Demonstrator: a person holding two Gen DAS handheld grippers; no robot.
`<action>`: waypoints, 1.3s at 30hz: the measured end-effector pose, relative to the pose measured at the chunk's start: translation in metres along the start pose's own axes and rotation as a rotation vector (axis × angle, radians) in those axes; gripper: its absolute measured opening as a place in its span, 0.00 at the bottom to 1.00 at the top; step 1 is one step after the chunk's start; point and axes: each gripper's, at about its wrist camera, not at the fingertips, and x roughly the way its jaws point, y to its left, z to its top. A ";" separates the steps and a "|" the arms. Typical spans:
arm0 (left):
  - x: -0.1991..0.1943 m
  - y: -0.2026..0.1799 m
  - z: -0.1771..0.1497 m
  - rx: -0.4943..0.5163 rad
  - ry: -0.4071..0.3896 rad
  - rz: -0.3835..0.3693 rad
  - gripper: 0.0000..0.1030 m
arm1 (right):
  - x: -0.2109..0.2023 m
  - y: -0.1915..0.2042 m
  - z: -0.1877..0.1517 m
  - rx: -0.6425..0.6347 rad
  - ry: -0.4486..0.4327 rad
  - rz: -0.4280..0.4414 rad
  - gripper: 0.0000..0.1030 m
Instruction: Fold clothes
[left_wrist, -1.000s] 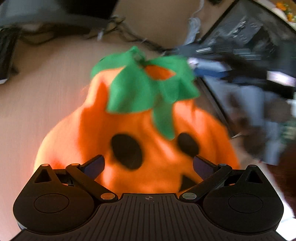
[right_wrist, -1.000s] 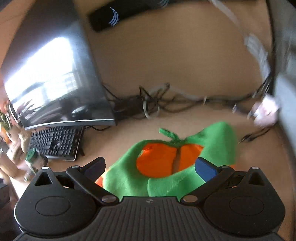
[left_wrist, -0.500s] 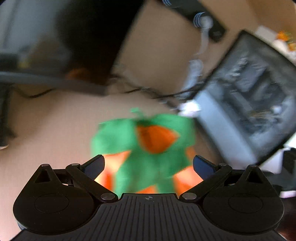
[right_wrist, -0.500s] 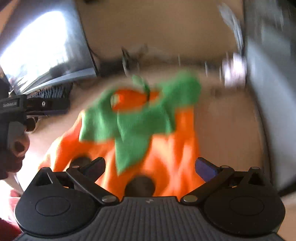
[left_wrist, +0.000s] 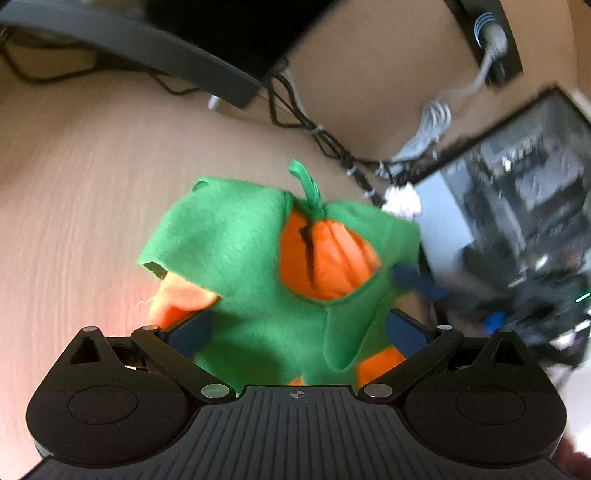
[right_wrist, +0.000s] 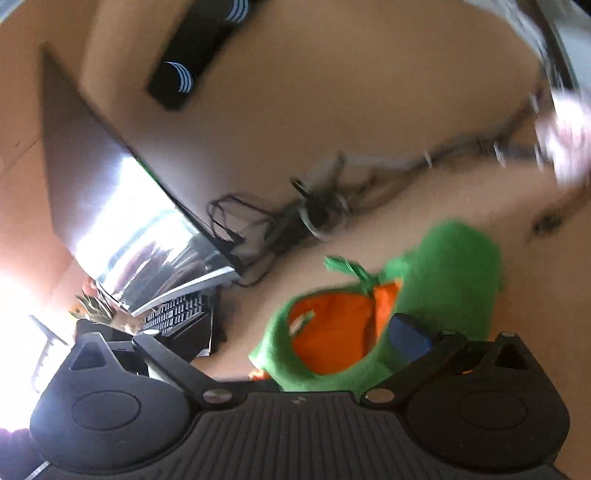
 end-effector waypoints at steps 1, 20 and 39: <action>-0.002 0.004 0.001 -0.029 -0.009 -0.011 1.00 | 0.005 -0.009 -0.003 0.055 0.032 0.009 1.00; -0.023 -0.032 -0.007 0.046 -0.009 0.017 1.00 | 0.007 0.079 -0.074 -0.763 0.040 -0.853 0.97; 0.021 -0.020 0.014 0.083 0.015 0.039 1.00 | 0.049 0.032 -0.025 -0.822 -0.047 -1.036 0.86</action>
